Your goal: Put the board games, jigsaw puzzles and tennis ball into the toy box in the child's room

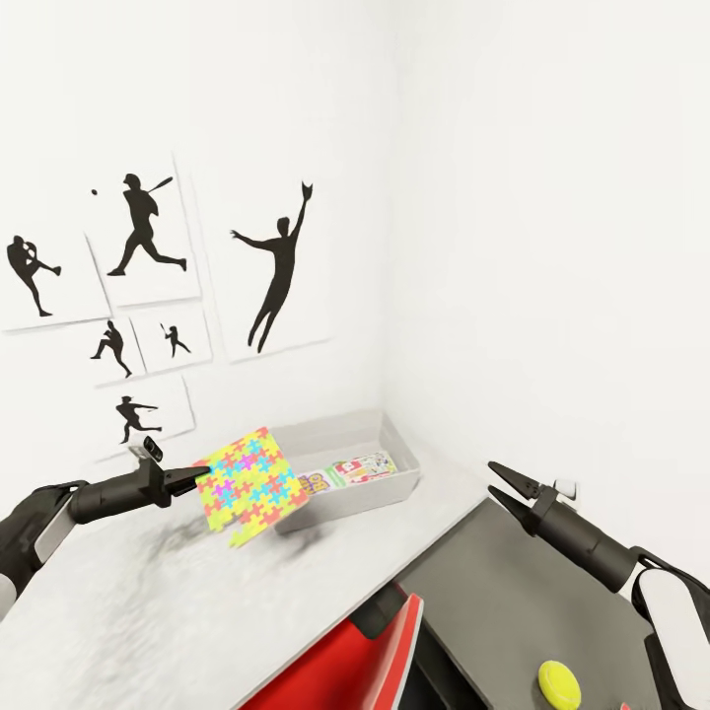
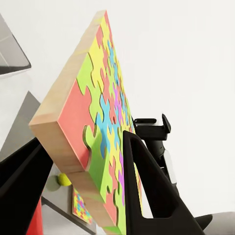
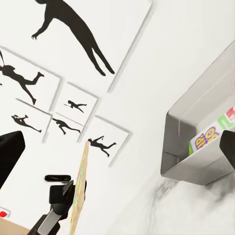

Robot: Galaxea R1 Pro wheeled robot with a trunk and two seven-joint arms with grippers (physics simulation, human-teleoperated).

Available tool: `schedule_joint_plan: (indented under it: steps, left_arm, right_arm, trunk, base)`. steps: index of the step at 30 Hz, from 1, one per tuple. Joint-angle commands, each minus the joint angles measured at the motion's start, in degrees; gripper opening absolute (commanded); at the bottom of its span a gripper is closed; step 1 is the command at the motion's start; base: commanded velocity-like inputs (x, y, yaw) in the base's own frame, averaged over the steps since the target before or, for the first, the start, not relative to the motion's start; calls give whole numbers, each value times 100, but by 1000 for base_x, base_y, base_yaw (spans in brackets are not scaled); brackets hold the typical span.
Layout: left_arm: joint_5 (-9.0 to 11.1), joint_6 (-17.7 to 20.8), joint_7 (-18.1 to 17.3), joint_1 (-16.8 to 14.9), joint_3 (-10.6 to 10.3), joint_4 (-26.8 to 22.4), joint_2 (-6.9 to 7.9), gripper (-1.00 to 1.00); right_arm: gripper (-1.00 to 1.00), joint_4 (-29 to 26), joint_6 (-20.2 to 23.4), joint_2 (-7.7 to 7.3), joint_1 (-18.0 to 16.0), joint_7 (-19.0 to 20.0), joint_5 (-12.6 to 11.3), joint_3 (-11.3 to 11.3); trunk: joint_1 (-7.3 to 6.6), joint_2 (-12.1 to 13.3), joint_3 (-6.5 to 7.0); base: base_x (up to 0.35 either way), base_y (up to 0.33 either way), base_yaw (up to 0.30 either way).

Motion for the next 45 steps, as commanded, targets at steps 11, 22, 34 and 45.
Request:
schedule_joint_plan:
  steps: [11,22,34,45]
  left_arm:
    - [17,62,-34,-6,-31,4,7,-100]
    - [19,59,-34,-6,-31,4,7,-100]
    - [24,58,-48,-6,-31,4,7,-100]
    - [24,58,-41,-6,-29,4,7,-100]
  right_arm:
    - [100,1,31,2,-6,34,27,-7]
    - [100,260,-36,-57,-6,10,49,-12]
    - [100,277,-61,-61,-6,25,43,-11]
    - [100,273,-61,-52,-6,26,37,-1]
  trunk:
    - [4,-11,-9]
    - [4,-11,-9]
    - [4,-11,-9]
    - [4,-11,-9]
  base:
    - [3,0,-7]
    - [9,0,0]
    - [0,0,0]
    - [113,0,0]
